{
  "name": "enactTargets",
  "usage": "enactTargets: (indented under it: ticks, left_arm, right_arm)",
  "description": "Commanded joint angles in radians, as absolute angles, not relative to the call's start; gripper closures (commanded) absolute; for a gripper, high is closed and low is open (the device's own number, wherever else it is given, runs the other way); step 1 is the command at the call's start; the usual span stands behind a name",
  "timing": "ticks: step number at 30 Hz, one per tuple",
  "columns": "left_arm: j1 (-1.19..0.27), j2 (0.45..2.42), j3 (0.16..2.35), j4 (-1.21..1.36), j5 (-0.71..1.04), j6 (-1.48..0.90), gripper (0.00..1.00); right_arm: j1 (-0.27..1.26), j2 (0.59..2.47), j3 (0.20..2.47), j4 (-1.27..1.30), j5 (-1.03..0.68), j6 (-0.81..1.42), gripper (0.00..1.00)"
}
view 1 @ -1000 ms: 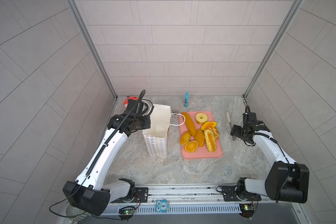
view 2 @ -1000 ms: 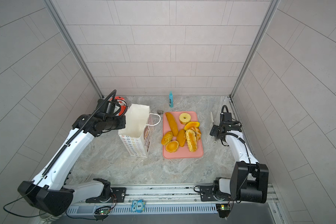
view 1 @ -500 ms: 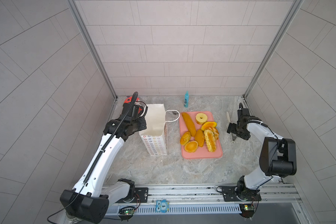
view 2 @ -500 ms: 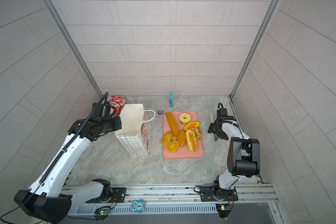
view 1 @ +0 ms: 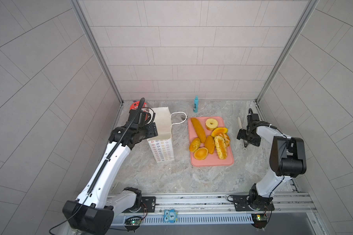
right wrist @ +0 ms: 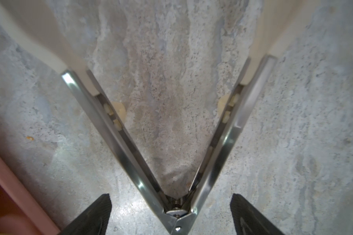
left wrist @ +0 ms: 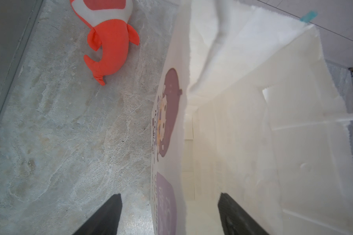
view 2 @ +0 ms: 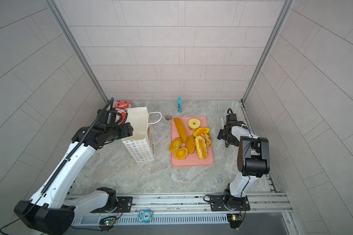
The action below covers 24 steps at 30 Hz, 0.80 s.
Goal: Place the fake bread into the paper bag
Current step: 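Hold the bag open with the left gripper while the right gripper lowers onto the tongs, then close the right gripper on the tongs handle and lift them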
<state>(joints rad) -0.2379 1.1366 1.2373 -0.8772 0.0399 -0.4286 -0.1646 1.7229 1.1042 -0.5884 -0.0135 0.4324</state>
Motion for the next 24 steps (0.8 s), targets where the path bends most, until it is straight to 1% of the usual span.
enactTargets:
  ticks: [1,10,15,17,22,24]
  left_arm:
    - [-0.236,1.115,1.23,-0.871,0.047,-0.417,0.14]
    - [-0.235,1.094,1.224,-0.882,0.046,-0.404,0.07]
    - [-0.235,1.091,1.224,-0.886,0.045,-0.396,0.01]
    - [-0.235,1.09,1.225,-0.886,0.047,-0.395,0.0]
    - [-0.234,1.086,1.226,-0.888,0.049,-0.394,0.0]
    - [-0.234,1.083,1.226,-0.888,0.048,-0.39,0.0]
  right_arm:
    - [-0.167,1.751,1.139,-0.575,0.016,0.449,0.06]
    - [-0.182,1.824,1.177,-0.555,0.041,0.449,0.04]
    - [-0.185,1.852,1.186,-0.543,0.05,0.443,0.04]
    - [-0.186,1.861,1.189,-0.539,0.052,0.442,0.04]
    - [-0.187,1.886,1.199,-0.532,0.049,0.439,0.07]
    - [-0.189,1.894,1.201,-0.531,0.043,0.437,0.11]
